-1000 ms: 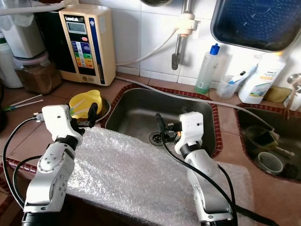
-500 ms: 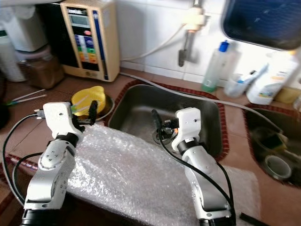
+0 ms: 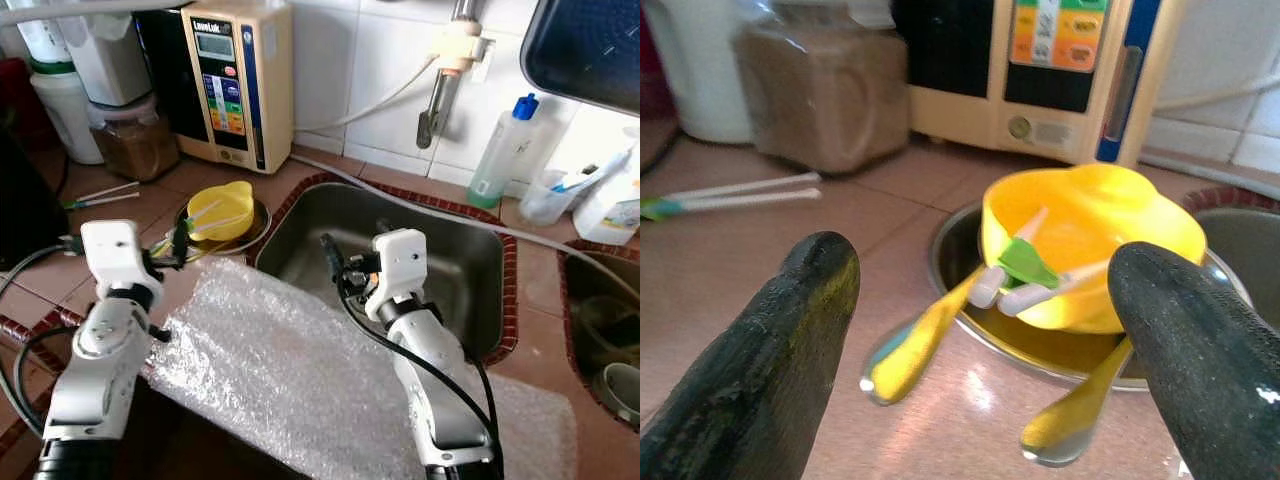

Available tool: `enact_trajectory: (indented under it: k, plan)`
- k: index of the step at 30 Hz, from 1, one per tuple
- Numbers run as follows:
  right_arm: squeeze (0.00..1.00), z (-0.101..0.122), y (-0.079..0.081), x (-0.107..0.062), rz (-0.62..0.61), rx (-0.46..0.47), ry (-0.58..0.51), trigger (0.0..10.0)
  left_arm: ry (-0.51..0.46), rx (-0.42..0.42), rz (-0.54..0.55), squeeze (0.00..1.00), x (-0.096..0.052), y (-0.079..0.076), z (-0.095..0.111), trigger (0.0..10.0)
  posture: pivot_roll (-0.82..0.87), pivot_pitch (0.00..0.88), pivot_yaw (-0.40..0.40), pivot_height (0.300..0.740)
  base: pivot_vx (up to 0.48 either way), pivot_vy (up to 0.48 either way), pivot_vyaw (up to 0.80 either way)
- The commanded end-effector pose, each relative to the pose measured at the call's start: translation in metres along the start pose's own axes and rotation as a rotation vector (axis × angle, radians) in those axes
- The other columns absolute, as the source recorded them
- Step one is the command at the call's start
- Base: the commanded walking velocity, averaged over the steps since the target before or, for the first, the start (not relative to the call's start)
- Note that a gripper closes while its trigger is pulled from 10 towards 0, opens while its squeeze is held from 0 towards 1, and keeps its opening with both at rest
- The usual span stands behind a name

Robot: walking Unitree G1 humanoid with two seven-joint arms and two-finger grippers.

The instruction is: Kitchen organization

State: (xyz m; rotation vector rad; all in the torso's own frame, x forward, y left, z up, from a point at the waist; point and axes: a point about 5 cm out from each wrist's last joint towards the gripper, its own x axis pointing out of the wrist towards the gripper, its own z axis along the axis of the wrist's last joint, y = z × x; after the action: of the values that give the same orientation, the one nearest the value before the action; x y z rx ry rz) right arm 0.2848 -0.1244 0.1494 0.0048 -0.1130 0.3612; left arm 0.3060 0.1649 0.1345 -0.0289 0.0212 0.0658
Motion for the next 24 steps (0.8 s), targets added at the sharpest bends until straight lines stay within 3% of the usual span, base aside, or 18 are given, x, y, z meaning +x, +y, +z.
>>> enact_trajectory:
  k: [1,6,12,18,19,20,21,23,24]
  plan:
    - [0.0,0.01,0.005,0.003,0.032,0.006,-0.029,10.0,0.004,-0.012,-0.016,0.0,0.006,0.001,0.002,10.0,0.03,0.0,-0.025,0.74,0.0,0.0,0.0]
    - [0.0,0.014,0.016,0.002,0.104,0.032,-0.03,10.0,0.016,-0.052,-0.053,0.0,0.016,-0.002,0.001,10.0,0.02,0.0,-0.023,0.74,0.0,0.0,0.0]
    - [0.0,0.013,0.018,0.0,0.116,0.027,-0.023,10.0,0.002,-0.084,-0.074,0.0,0.024,-0.002,0.003,10.0,0.01,0.0,-0.02,0.74,0.0,0.0,0.0]
    - [0.0,0.014,0.025,0.0,0.164,0.086,-0.003,10.0,0.013,-0.148,-0.109,0.0,0.038,-0.006,0.004,10.0,0.0,0.0,-0.02,0.74,0.0,0.0,0.0]
    - [0.0,0.014,0.026,0.0,0.168,0.089,-0.001,10.0,0.011,-0.155,-0.112,0.0,0.039,-0.006,0.005,6.0,0.0,0.0,-0.02,0.74,0.0,0.0,0.0]
    - [0.0,0.013,0.027,0.0,0.172,0.078,0.012,10.0,0.009,-0.153,-0.12,0.0,0.04,-0.008,0.006,6.0,0.0,0.0,-0.018,0.74,0.0,0.0,0.0]
    - [0.0,0.012,0.029,-0.001,0.198,0.098,0.032,10.0,0.008,-0.148,-0.131,0.0,0.041,-0.01,0.006,2.0,0.0,0.0,-0.017,0.74,0.0,0.0,0.0]
    - [0.0,0.011,0.032,-0.002,0.227,0.137,0.041,10.0,0.009,-0.148,-0.138,0.0,0.042,-0.012,0.006,2.0,0.0,0.0,-0.017,0.74,0.0,0.0,0.0]
    - [0.0,0.011,0.033,-0.003,0.247,0.145,0.045,10.0,0.011,-0.149,-0.141,0.0,0.043,-0.012,0.005,0.0,-0.01,0.0,-0.016,0.74,0.0,0.0,0.0]
